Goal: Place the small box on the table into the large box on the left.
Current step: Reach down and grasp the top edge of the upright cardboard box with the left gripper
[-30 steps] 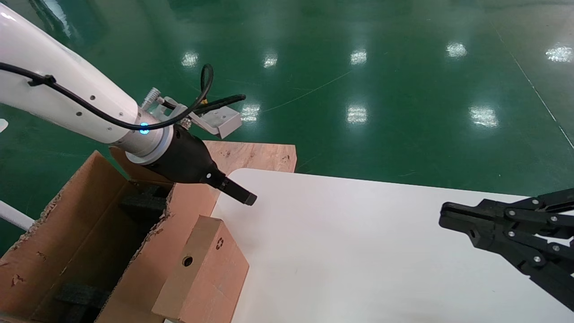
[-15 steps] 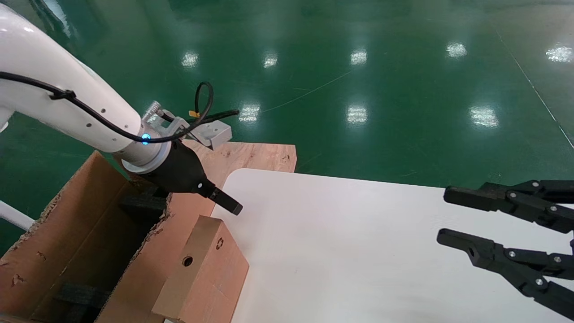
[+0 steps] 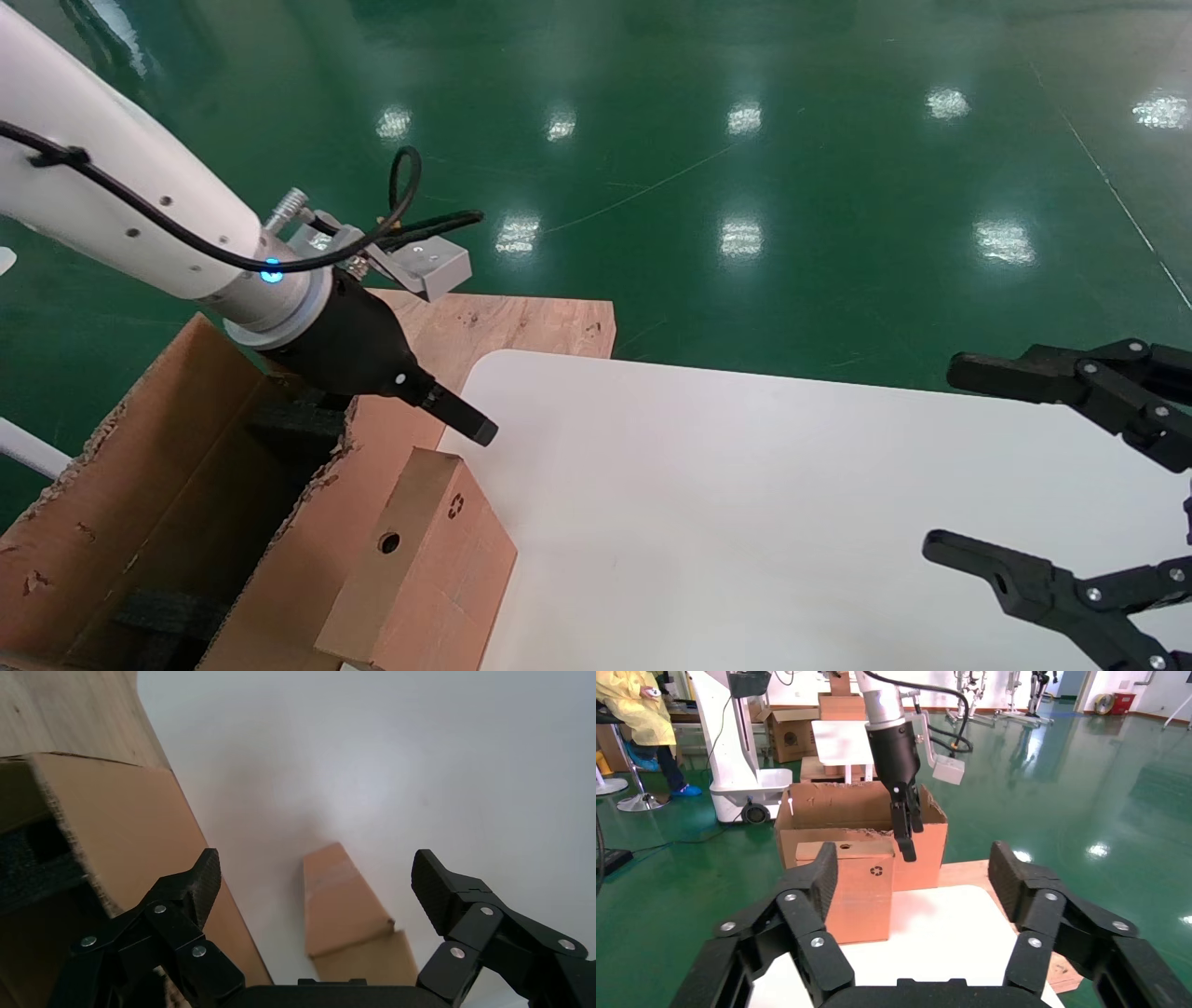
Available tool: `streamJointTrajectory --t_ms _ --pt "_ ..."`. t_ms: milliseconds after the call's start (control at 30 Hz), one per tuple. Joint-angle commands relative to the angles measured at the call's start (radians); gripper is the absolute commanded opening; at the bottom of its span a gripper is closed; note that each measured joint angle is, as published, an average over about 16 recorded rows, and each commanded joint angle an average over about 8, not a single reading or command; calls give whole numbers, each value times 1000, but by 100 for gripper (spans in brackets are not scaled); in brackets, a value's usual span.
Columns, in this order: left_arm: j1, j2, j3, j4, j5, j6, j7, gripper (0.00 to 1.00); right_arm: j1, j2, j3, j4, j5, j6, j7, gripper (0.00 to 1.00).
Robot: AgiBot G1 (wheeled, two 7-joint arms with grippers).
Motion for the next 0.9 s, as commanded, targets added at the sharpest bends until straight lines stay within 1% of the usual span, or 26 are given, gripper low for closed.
streamJointTrajectory --t_ms 33,233,433,667,900 --pt "-20 -12 13 -3 -15 0 7 100 0 0 0 0 0 0 0 100" --pt "-67 -45 83 -7 -90 1 59 100 0 0 -1 0 0 0 0 100" --pt "-114 -59 147 -9 -146 -5 83 100 0 0 -1 0 1 0 0 100" --pt "-142 -50 220 -11 -184 -12 93 100 0 1 -1 0 1 1 -1 100" --pt "-151 -28 278 -11 -204 -25 83 100 0 1 -2 0 1 1 -1 100"
